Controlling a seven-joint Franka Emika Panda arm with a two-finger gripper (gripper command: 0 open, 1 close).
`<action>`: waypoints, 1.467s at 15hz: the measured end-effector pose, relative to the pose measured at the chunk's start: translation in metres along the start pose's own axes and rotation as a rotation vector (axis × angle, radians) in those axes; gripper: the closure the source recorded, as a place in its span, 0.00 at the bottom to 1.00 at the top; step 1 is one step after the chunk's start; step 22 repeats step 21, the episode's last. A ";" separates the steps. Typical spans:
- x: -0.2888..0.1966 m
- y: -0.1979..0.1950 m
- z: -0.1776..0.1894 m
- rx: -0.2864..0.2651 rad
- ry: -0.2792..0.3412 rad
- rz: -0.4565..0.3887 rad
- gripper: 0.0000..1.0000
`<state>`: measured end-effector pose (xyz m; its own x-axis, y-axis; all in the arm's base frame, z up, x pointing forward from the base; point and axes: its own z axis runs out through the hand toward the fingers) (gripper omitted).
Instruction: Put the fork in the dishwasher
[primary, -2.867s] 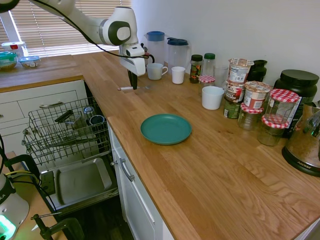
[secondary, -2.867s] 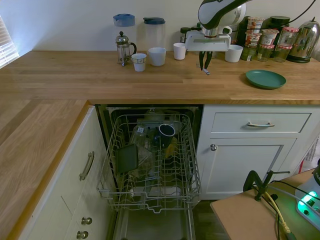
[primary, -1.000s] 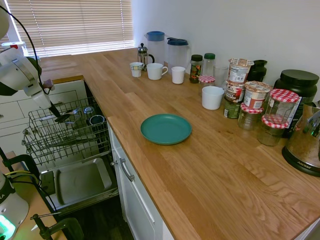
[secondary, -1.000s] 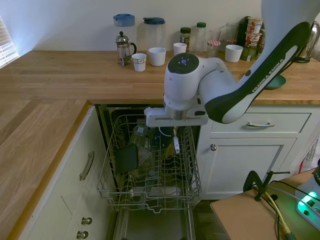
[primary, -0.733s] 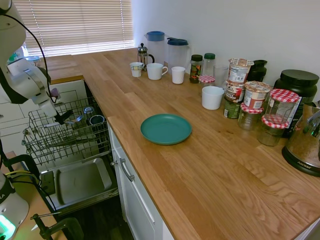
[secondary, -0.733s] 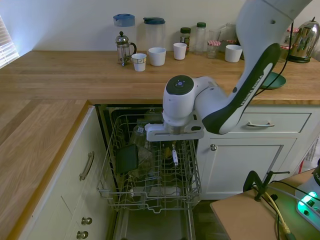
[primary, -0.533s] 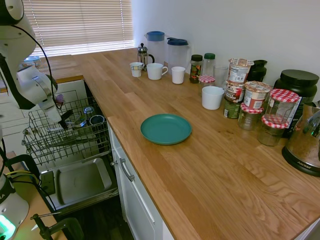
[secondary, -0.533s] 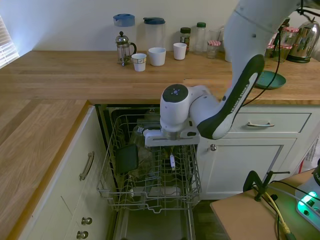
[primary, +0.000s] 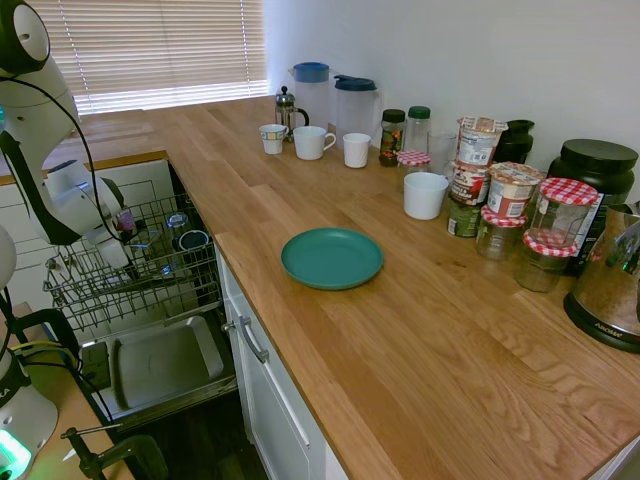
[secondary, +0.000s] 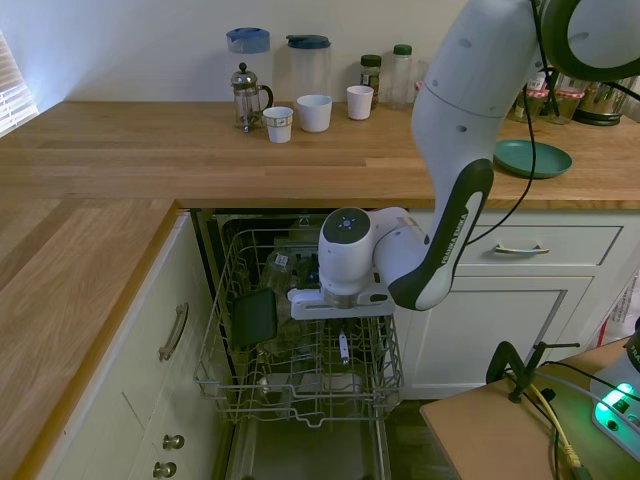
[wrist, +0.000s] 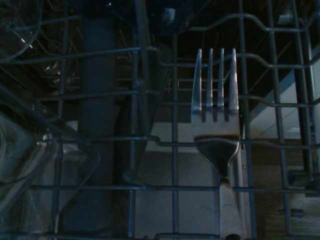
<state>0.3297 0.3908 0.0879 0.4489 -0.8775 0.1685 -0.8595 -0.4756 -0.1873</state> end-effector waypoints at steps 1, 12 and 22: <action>0.000 0.000 0.000 0.003 0.000 -0.002 0.00; 0.011 -0.001 -0.011 0.010 0.017 0.006 0.00; 0.025 -0.006 -0.133 0.064 0.096 0.025 0.00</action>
